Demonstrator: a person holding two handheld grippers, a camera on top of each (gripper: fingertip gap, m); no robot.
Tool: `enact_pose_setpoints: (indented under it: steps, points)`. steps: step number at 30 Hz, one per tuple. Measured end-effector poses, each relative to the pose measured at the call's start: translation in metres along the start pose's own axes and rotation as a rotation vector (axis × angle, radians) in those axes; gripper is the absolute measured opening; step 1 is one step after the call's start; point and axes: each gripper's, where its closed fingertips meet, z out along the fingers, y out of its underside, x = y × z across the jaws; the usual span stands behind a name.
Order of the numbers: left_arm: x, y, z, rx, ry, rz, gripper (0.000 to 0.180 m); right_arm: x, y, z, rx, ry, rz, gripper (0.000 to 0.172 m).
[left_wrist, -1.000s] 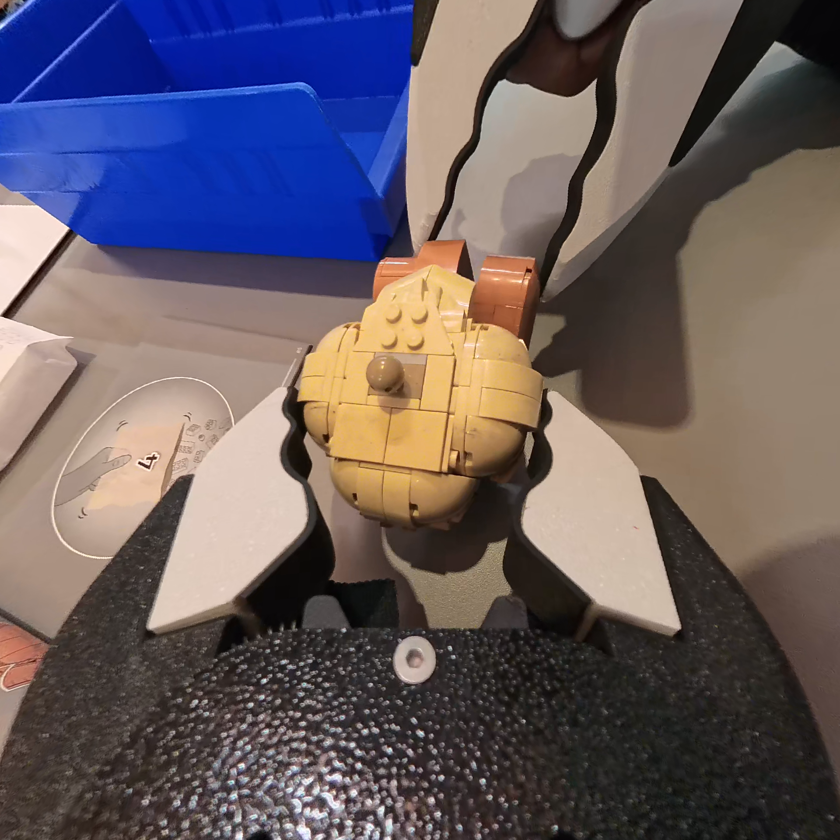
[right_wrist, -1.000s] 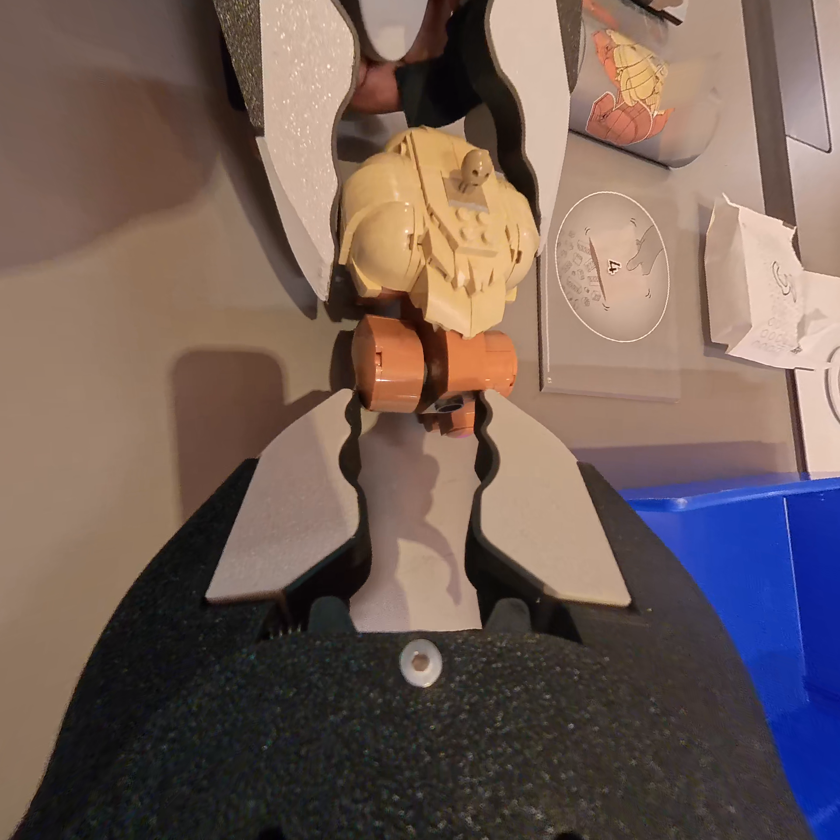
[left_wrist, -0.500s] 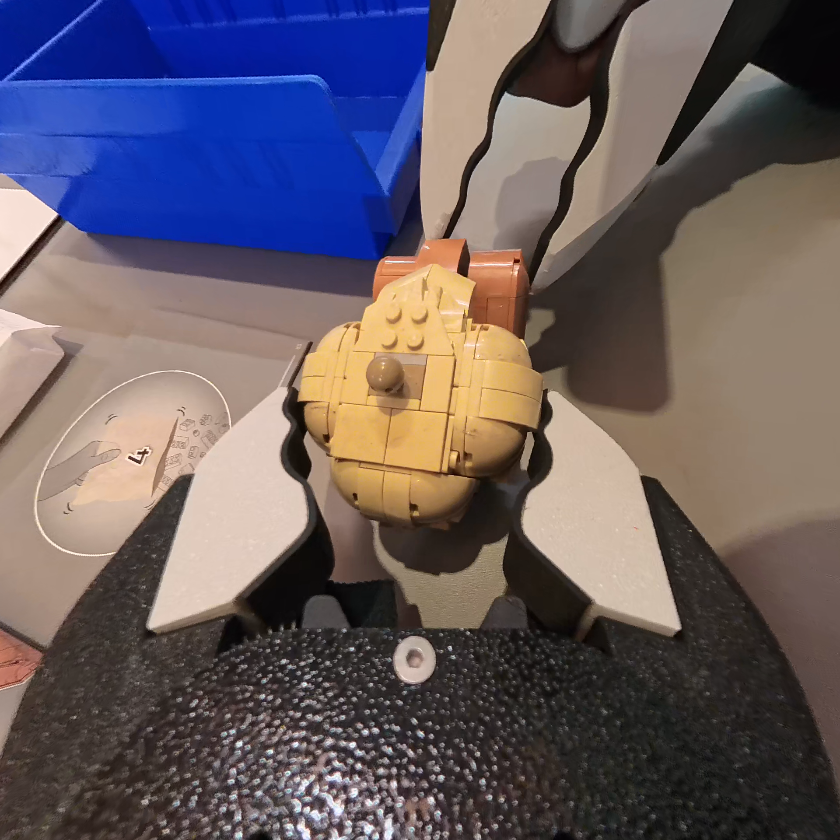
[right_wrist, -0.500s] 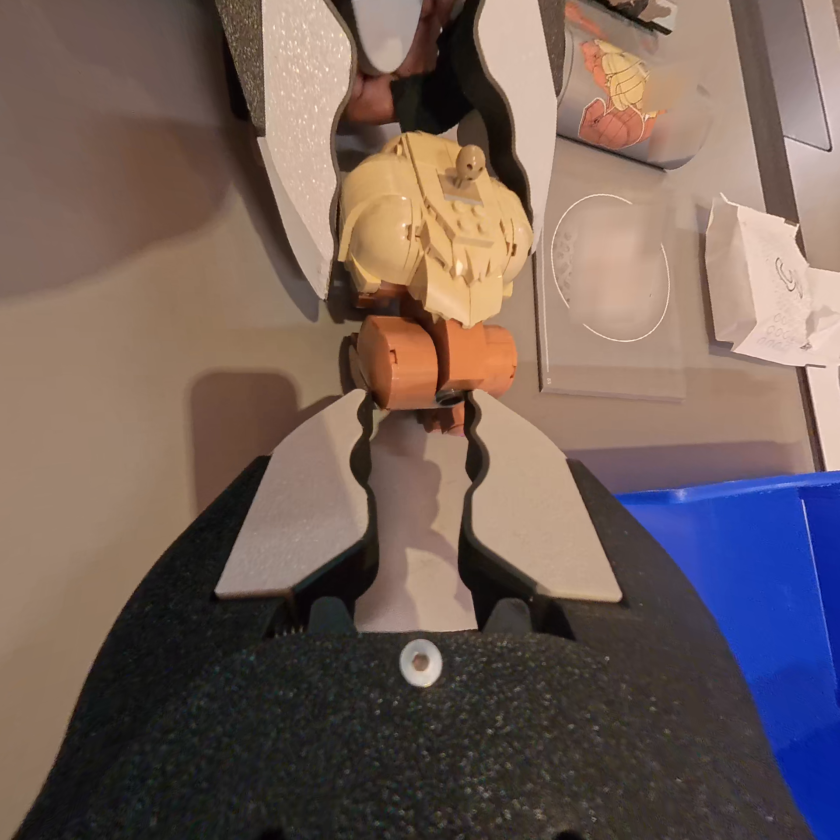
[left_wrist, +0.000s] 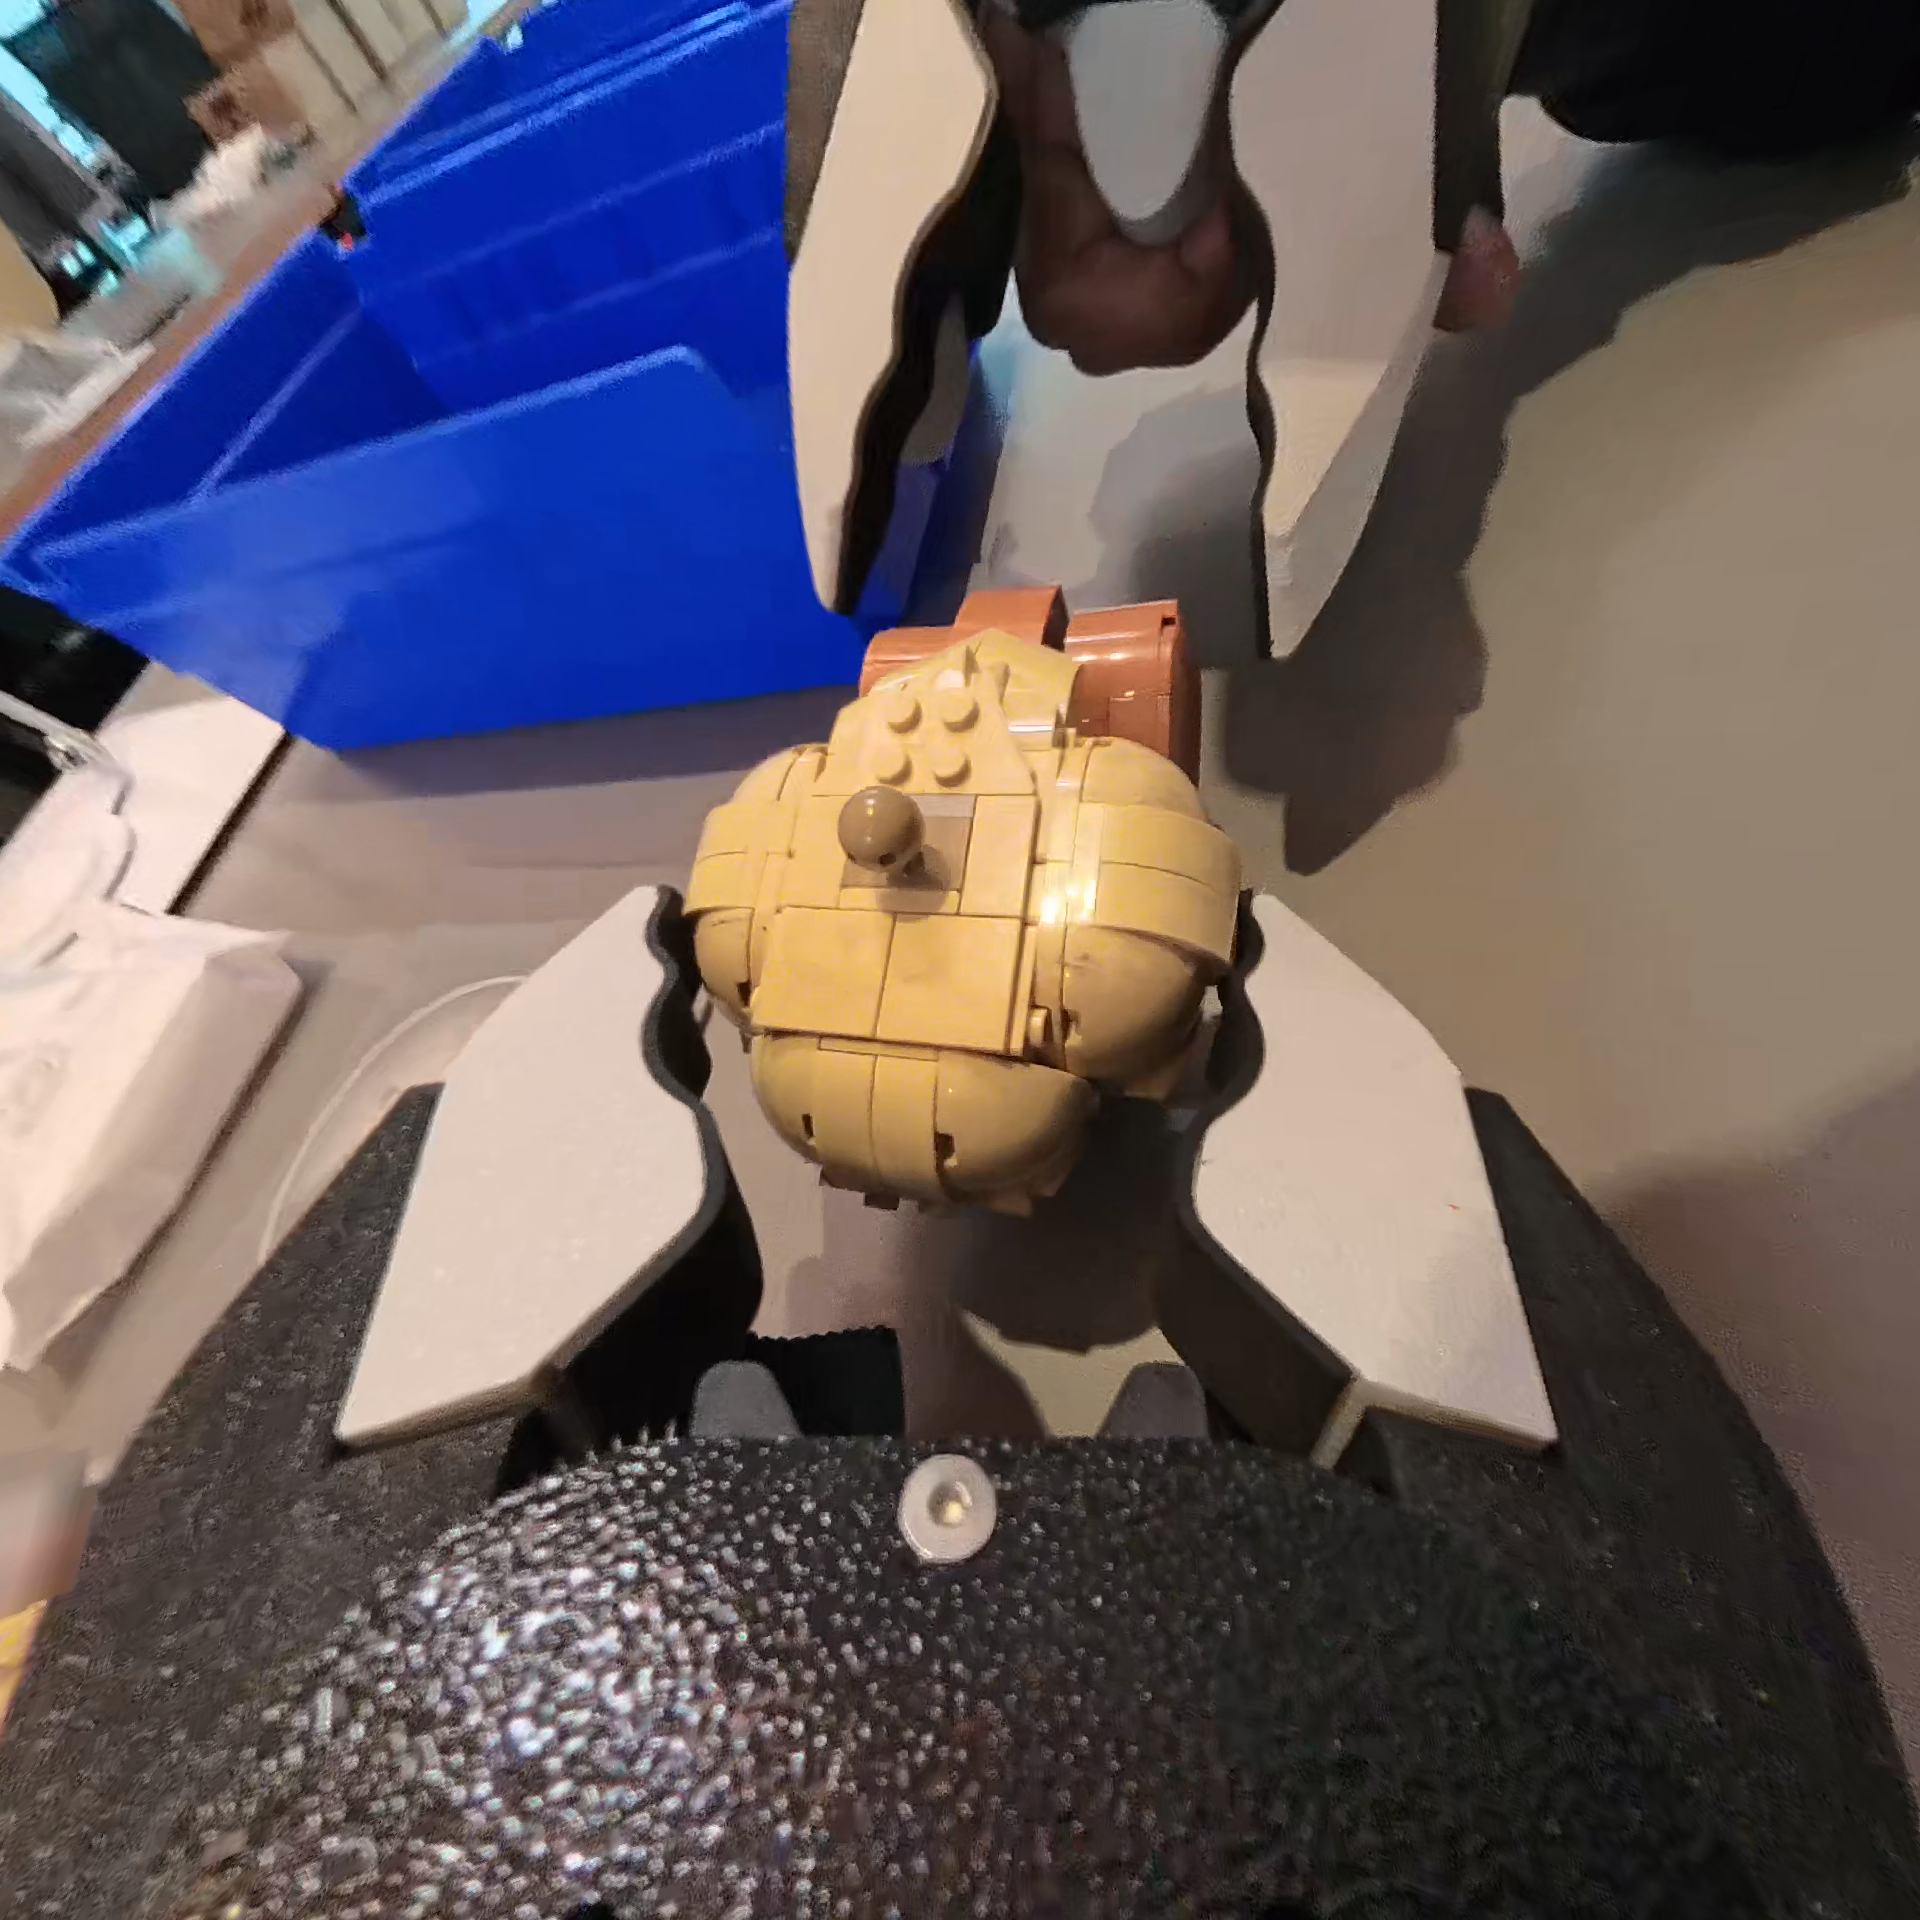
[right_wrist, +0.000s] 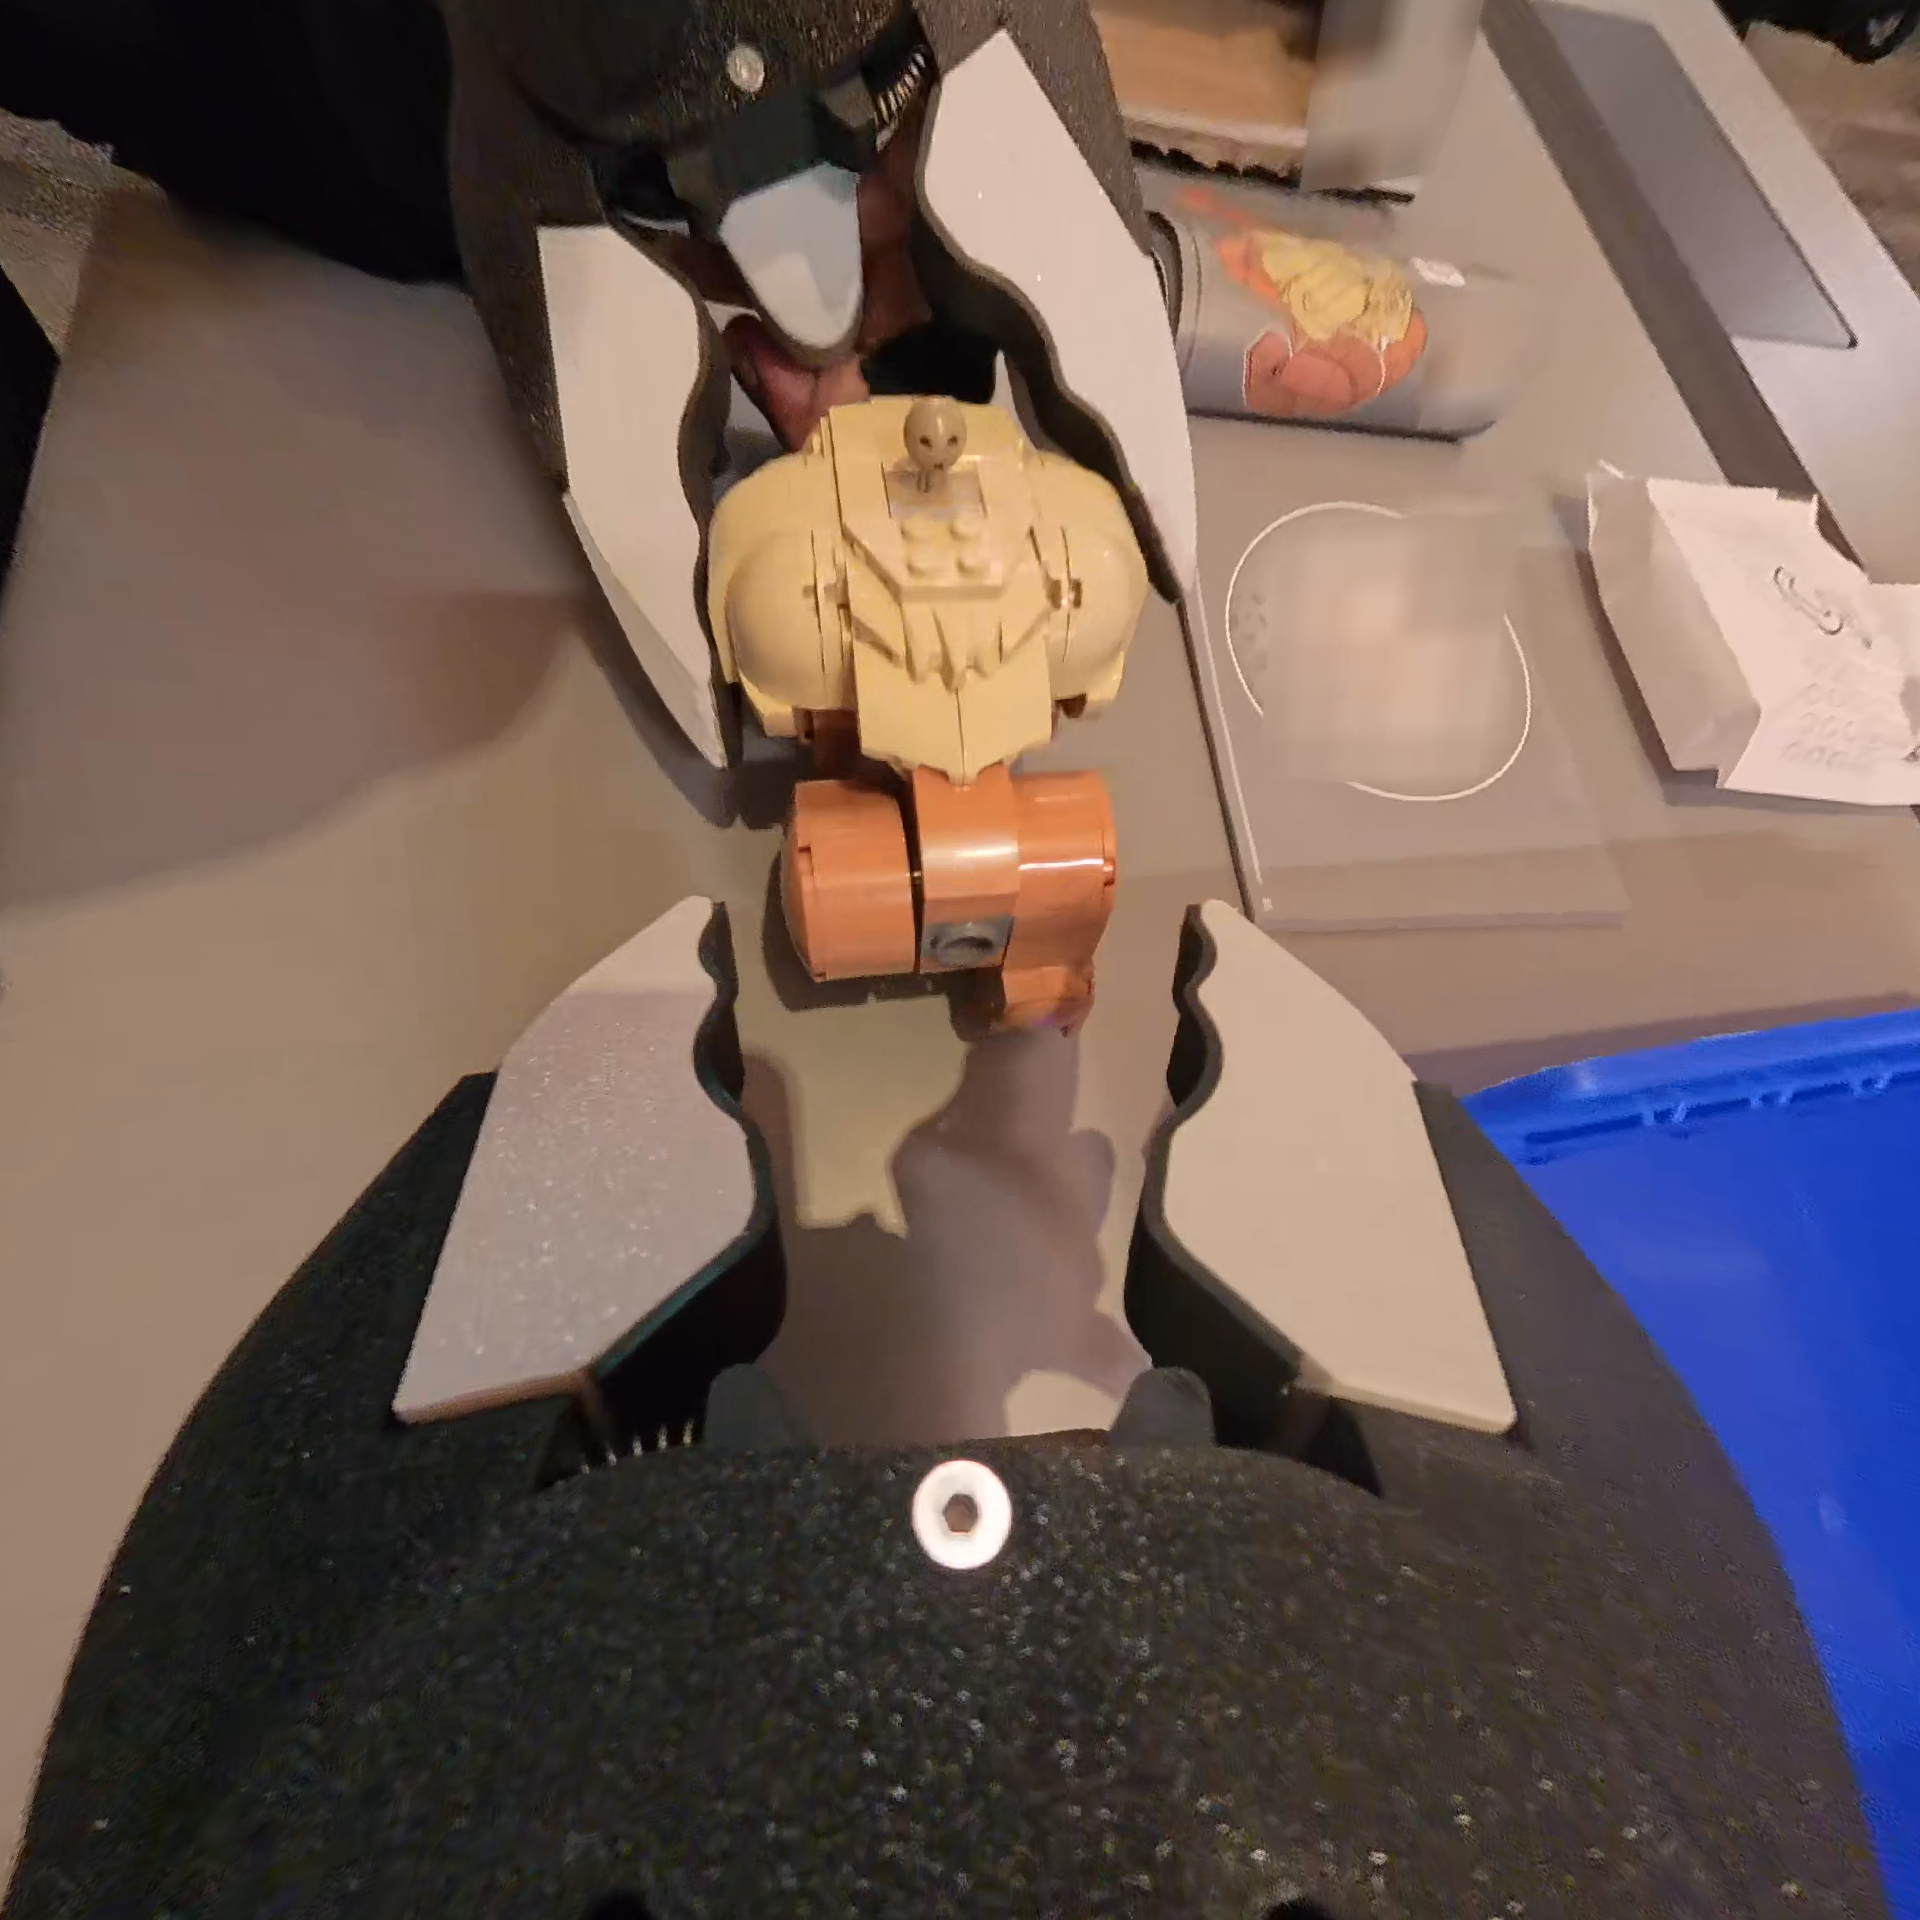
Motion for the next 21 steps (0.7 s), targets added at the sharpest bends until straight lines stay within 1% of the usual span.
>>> enact_pose_setpoints:
  steps: [5, 8, 11, 14, 21]
  points:
    - [0.005, -0.005, 0.001, 0.042, 0.002, 0.068, 0.096, -0.006, 0.001, 0.008, -0.004, 0.017, -0.039, 0.08]
    - [0.008, -0.006, 0.002, 0.047, 0.002, 0.087, 0.096, -0.006, 0.002, 0.013, -0.004, 0.047, -0.057, 0.076]
    - [0.008, -0.006, 0.002, 0.042, -0.004, 0.084, 0.096, -0.008, 0.001, 0.014, 0.014, 0.071, -0.08, 0.069]
    - [0.008, -0.006, 0.002, 0.044, -0.001, 0.08, 0.096, -0.008, 0.0, 0.013, 0.033, 0.094, -0.103, 0.069]
    - [0.01, -0.006, 0.002, 0.043, 0.009, 0.074, 0.095, -0.01, 0.002, 0.015, 0.025, 0.084, -0.11, 0.068]
